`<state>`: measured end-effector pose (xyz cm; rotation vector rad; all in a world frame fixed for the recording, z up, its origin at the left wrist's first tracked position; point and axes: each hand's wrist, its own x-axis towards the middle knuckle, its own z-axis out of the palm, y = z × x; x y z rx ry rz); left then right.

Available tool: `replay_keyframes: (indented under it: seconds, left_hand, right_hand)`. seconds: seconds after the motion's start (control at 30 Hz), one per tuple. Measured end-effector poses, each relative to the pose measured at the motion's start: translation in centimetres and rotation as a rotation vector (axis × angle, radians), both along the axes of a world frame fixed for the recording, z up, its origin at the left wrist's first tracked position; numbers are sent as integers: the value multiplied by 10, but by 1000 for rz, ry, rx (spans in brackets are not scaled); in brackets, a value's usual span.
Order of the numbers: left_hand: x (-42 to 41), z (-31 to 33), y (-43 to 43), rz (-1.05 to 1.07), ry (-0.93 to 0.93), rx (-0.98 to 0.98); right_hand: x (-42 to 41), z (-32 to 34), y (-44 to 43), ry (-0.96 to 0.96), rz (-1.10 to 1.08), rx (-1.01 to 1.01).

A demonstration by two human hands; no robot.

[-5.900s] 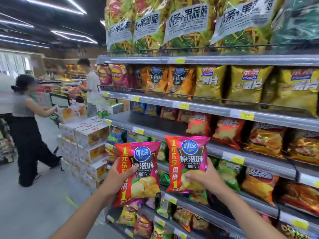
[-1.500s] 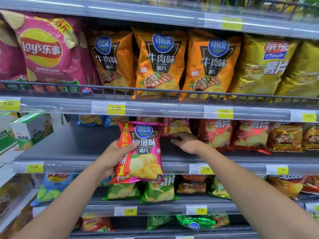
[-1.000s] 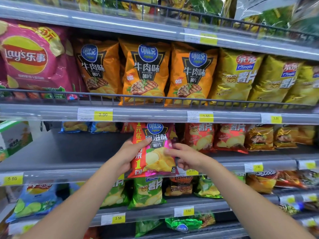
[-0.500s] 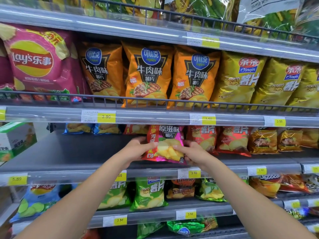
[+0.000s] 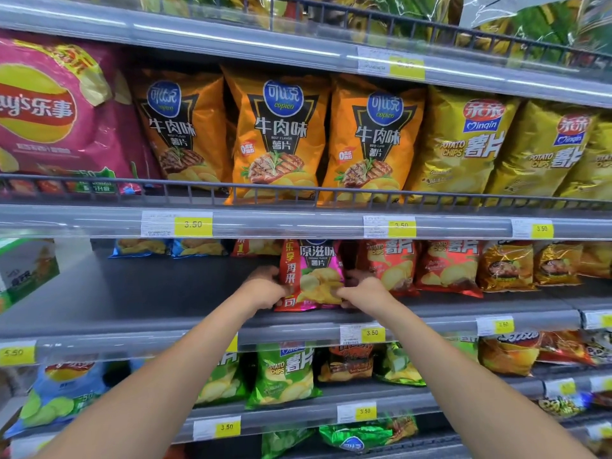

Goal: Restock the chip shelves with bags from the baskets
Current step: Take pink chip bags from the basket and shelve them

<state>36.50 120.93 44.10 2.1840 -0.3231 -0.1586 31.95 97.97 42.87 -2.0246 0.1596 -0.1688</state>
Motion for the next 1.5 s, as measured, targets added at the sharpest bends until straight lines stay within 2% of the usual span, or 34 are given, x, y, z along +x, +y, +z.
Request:
replay_keyframes:
  seconds: [0.17, 0.4, 0.63, 0.9, 1.03, 1.2, 1.37, 1.5]
  left_hand:
    - [14, -7, -8, 33, -3, -4]
    - [35, -10, -19, 66, 20, -58]
    - [53, -14, -22, 83, -12, -83]
    - [53, -16, -17, 92, -3, -97]
    - [42, -14, -10, 93, -27, -25]
    - [8, -3, -5, 33, -95, 64]
    - [-24, 0, 2, 2, -213, 151]
    - [-44, -7, 0, -29, -379, 336]
  right_hand:
    - [13, -4, -6, 57, -68, -222]
    - [44, -11, -11, 54, -111, -215]
    - [66, -19, -7, 25, -158, -421]
    - [69, -19, -6, 80, -151, -390]
    - [52, -13, 1, 70, -165, -381]
    - [20, -13, 6, -54, -146, -377]
    - [-14, -10, 4, -23, -136, -542]
    - [-44, -16, -8, -86, -148, -718]
